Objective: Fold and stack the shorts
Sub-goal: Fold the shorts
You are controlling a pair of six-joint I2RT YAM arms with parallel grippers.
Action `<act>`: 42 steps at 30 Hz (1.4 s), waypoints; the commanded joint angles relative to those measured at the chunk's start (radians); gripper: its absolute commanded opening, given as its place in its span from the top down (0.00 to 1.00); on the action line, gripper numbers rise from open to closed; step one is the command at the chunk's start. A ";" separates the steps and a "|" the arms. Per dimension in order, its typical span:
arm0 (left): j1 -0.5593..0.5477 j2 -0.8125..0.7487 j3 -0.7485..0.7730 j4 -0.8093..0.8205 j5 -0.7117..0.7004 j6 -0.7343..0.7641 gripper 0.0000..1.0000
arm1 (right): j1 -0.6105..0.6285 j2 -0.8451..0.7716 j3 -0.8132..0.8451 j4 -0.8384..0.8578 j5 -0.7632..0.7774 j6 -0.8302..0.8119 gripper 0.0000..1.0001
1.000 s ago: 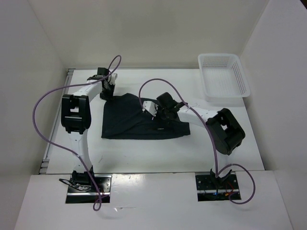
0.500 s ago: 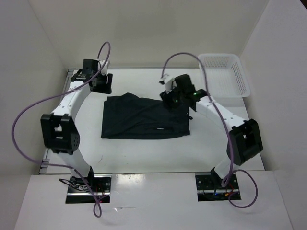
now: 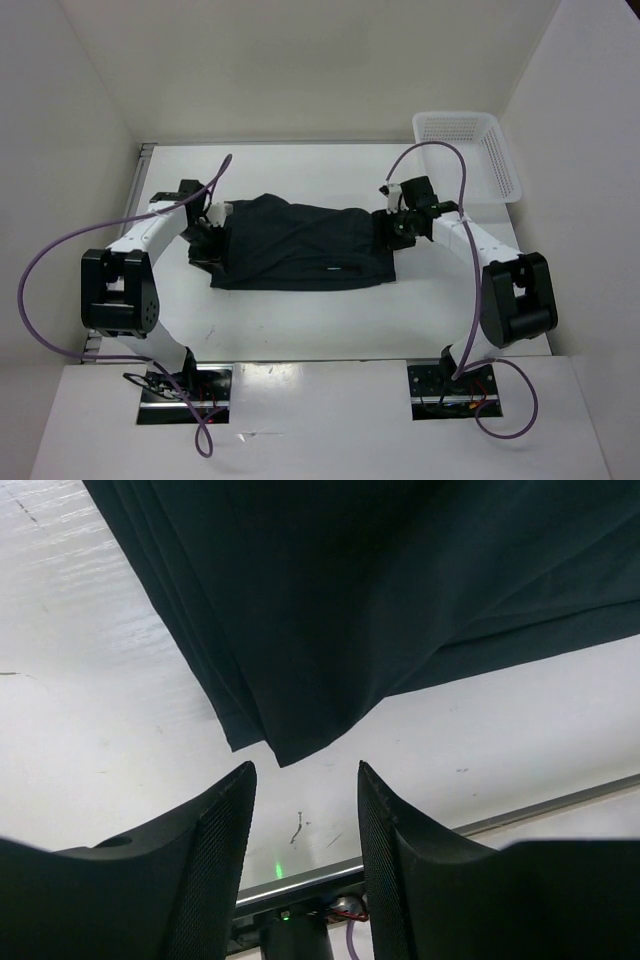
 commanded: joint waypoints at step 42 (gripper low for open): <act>0.063 0.112 0.086 -0.041 -0.033 0.003 1.00 | -0.089 0.044 0.156 -0.476 -0.175 -0.755 1.00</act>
